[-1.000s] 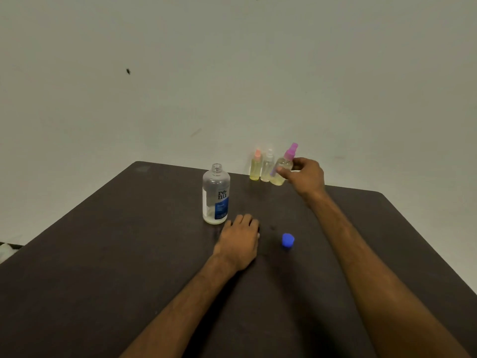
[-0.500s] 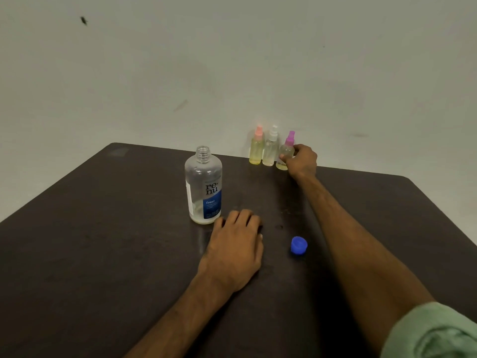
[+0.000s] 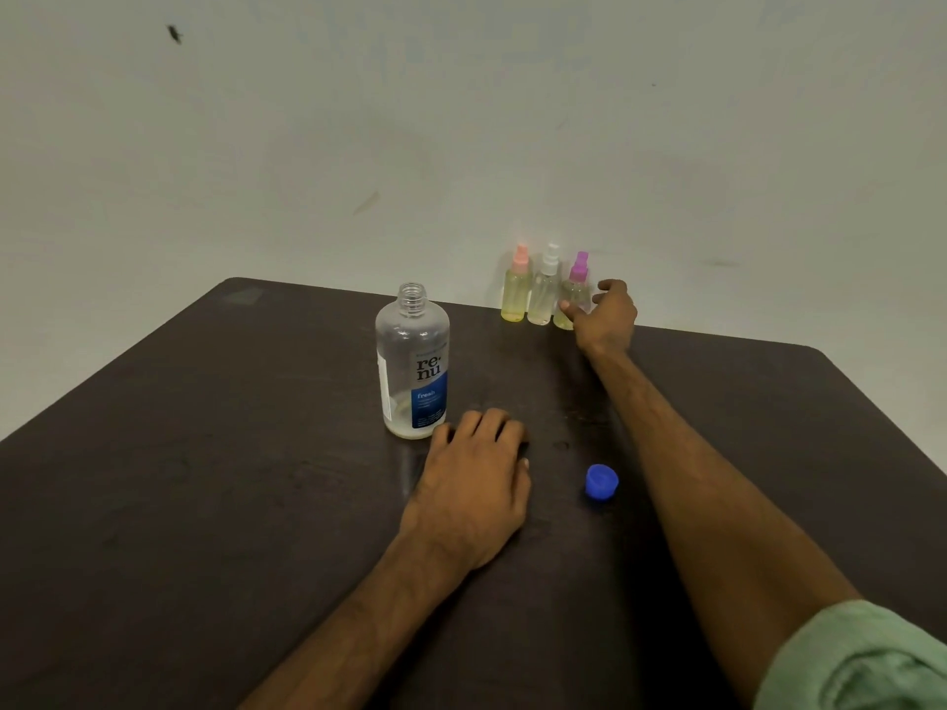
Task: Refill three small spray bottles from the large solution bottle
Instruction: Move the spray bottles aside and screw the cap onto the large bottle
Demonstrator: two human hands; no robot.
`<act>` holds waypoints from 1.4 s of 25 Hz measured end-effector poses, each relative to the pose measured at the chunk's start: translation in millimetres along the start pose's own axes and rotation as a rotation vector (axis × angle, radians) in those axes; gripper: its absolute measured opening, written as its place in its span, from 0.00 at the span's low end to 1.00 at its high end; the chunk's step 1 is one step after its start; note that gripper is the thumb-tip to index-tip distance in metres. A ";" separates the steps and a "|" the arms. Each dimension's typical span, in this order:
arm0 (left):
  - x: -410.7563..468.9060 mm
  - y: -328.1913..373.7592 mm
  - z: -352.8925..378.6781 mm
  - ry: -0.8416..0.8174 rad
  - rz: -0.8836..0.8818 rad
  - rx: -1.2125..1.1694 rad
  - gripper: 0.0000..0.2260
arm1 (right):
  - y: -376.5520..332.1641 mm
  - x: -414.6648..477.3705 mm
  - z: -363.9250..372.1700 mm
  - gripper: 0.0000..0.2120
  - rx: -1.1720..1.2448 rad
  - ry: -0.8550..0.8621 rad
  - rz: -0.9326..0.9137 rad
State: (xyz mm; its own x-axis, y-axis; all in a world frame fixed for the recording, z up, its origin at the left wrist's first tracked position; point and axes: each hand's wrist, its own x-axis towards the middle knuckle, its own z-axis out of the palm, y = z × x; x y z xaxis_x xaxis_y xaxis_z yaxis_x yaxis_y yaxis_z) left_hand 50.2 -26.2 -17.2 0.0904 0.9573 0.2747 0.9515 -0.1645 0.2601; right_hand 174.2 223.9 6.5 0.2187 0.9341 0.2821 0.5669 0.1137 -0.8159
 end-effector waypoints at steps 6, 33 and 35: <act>-1.3 -0.1 -0.8 0.013 -0.003 0.012 0.16 | 8.6 -74.4 -48.0 0.17 0.067 -0.076 -0.063; -22.5 -21.1 -30.5 0.107 -0.258 -0.807 0.32 | 33.9 -212.6 -132.0 0.13 0.400 -0.264 -0.268; -39.3 -9.8 -28.4 0.034 -0.159 -0.804 0.32 | 30.3 -214.1 -131.8 0.12 0.474 -0.256 -0.226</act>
State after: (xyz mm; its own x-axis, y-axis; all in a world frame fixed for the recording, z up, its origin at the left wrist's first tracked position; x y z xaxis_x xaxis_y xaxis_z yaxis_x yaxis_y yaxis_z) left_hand 29.0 -68.9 -4.3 -0.0491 0.9780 0.2028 0.4495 -0.1597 0.8789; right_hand 249.2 -17.3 -12.0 -0.0985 0.9143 0.3929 0.1467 0.4039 -0.9030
